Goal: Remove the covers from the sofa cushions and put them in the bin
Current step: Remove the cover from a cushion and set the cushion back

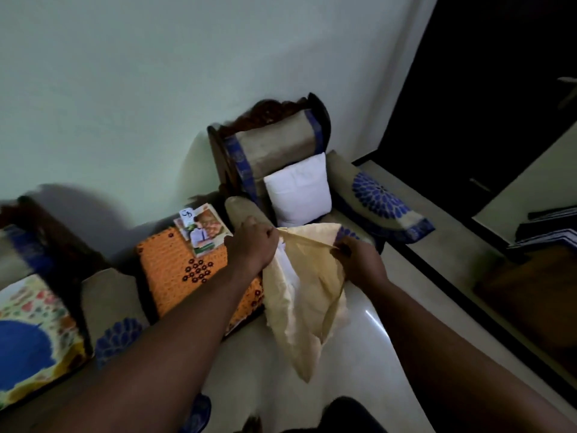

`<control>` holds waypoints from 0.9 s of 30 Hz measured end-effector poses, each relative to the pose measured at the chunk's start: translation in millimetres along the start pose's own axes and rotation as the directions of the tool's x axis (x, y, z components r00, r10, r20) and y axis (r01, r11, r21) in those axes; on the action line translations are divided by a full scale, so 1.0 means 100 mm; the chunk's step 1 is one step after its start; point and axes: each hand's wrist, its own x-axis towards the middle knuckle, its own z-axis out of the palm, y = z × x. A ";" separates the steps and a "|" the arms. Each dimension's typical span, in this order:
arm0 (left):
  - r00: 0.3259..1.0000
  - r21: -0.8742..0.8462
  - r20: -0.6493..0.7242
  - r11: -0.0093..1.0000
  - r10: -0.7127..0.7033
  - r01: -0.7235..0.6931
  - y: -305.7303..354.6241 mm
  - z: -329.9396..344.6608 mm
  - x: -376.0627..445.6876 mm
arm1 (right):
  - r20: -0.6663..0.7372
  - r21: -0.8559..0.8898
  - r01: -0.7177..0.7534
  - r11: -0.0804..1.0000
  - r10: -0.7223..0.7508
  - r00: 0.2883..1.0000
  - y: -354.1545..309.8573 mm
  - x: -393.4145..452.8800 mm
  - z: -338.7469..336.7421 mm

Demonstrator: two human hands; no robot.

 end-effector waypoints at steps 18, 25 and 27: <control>0.971 -0.294 -0.094 0.938 -0.218 0.182 1.22 0.93 1.78 | 0.126 0.237 0.100 0.966 -0.132 0.983 0.80 2.75 -0.45; 0.976 -0.340 0.121 0.916 -0.182 0.213 1.01 1.19 2.46 | 0.198 0.025 0.194 0.981 -0.195 0.961 0.69 3.55 -0.14; 0.964 -0.372 0.133 0.890 -0.232 0.265 0.91 1.30 2.63 | 0.260 -0.019 0.220 0.975 -0.208 0.943 0.69 3.77 0.01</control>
